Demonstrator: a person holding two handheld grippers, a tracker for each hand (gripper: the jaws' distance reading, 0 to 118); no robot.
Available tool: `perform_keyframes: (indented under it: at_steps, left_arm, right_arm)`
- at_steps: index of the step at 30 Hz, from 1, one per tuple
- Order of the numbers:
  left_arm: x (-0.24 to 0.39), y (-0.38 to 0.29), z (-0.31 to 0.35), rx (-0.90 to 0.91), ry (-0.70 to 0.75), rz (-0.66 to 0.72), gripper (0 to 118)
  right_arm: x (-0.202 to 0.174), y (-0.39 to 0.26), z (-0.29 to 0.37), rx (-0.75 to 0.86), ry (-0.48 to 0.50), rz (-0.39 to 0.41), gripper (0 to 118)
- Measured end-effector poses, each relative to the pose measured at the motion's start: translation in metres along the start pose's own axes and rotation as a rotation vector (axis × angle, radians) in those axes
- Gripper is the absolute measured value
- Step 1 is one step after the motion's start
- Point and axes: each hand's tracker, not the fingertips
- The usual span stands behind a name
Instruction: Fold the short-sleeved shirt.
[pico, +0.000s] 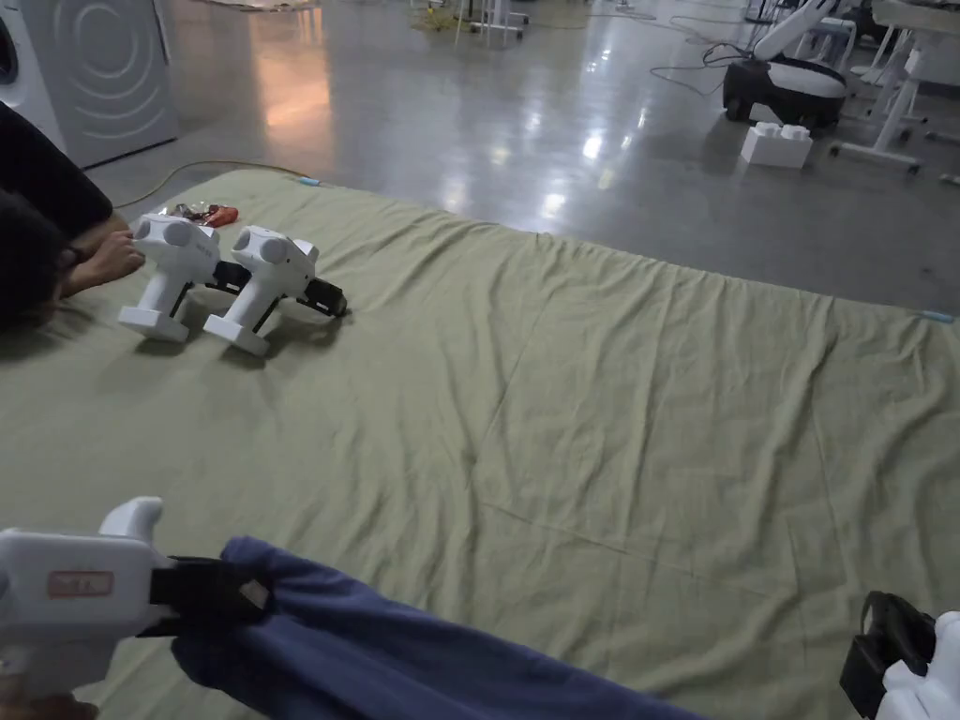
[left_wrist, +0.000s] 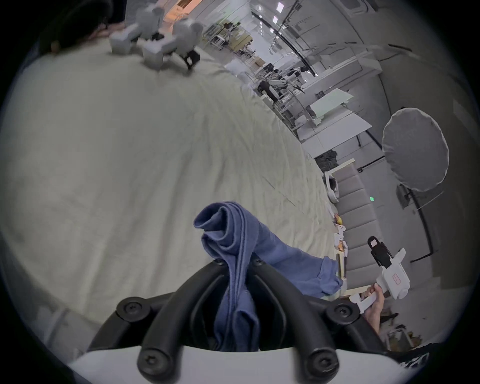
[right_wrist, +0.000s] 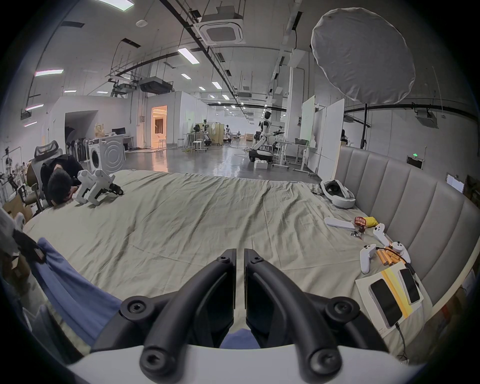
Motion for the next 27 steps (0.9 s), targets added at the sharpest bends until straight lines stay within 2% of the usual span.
perform_keyframes:
  at_steps: [6, 9, 10, 12, 21, 27]
  left_arm:
    - [0.0, 0.018, 0.037, 0.035, 0.233, -0.064, 12]
    - [0.011, 0.014, 0.04, 0.03, 0.255, -0.072, 12]
    - [0.035, 0.004, 0.04, 0.029, 0.258, -0.075, 12]
    - [0.051, -0.003, 0.038, 0.025, 0.228, -0.089, 12]
    - [0.129, -0.033, -0.001, -0.055, -0.077, -0.011, 12]
    - [0.182, -0.063, -0.07, -0.156, -0.053, -0.084, 12]
  right_arm:
    - [0.006, -0.004, 0.0, 0.0, 0.001, -0.024, 8]
    - [0.007, -0.007, 0.0, -0.002, 0.006, -0.04, 8]
    - [0.007, -0.007, 0.0, -0.004, 0.008, -0.047, 8]
    - [0.009, -0.009, 0.0, -0.006, 0.012, -0.057, 8]
    - [0.019, -0.014, 0.005, -0.006, 0.008, -0.079, 8]
    - [0.031, -0.021, 0.01, -0.017, -0.011, -0.109, 8]
